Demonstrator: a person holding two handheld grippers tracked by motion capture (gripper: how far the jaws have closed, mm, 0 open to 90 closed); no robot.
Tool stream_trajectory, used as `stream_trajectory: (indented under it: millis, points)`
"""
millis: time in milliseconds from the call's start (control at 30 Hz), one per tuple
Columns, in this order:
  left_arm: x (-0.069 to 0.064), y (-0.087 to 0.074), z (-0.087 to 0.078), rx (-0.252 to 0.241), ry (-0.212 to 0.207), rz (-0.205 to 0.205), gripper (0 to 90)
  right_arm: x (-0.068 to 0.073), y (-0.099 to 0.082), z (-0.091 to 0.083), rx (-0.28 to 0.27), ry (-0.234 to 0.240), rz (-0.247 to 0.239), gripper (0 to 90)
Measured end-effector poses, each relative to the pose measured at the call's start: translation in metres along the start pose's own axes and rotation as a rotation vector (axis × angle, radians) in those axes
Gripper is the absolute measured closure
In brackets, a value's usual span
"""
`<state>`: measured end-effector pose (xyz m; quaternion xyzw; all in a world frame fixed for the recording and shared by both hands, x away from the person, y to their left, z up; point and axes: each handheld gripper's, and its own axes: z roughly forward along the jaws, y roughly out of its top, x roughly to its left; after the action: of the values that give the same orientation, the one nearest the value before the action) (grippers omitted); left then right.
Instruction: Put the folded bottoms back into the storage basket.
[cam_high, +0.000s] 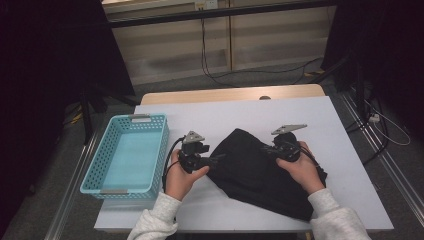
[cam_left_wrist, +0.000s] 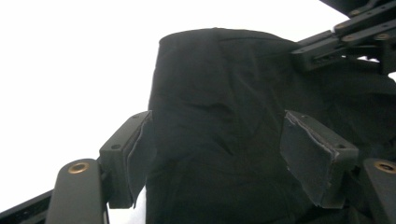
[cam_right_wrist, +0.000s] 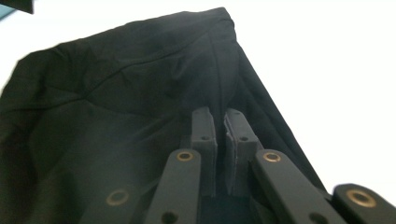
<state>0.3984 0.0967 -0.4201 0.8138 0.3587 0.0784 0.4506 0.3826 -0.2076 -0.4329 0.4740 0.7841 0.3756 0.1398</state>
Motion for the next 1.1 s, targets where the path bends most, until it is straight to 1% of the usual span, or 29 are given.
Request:
stream_trajectory:
  millis: [267,400,567,667,733,933,967,1100]
  points:
    - [0.006,0.0,-0.003,-0.011,0.02,-0.016,25.9,-0.004,-0.005,-0.011,0.0,0.011,0.02,84.6]
    - [0.008,-0.002,-0.002,-0.011,0.029,-0.022,25.6,-0.007,-0.008,-0.018,0.0,0.004,0.024,84.8]
    - [0.01,-0.003,0.0,-0.005,0.041,-0.017,25.3,-0.011,-0.015,-0.026,-0.006,0.001,0.037,84.9]
    - [0.01,-0.004,0.001,-0.001,0.051,-0.012,25.2,-0.013,-0.019,-0.03,-0.007,-0.003,0.037,84.9]
    - [0.01,-0.005,0.002,0.006,0.048,-0.016,25.1,-0.014,-0.021,-0.034,-0.009,-0.004,0.041,84.9]
    - [0.01,-0.006,0.004,0.012,0.053,-0.011,24.9,-0.018,-0.028,-0.042,-0.013,-0.005,0.042,84.9]
    - [0.01,-0.006,0.004,0.02,0.051,-0.004,24.9,-0.019,-0.029,-0.043,-0.014,-0.008,0.044,84.9]
    - [0.01,-0.005,0.004,0.015,0.052,-0.008,24.3,-0.021,-0.033,-0.047,-0.02,-0.009,0.051,84.9]
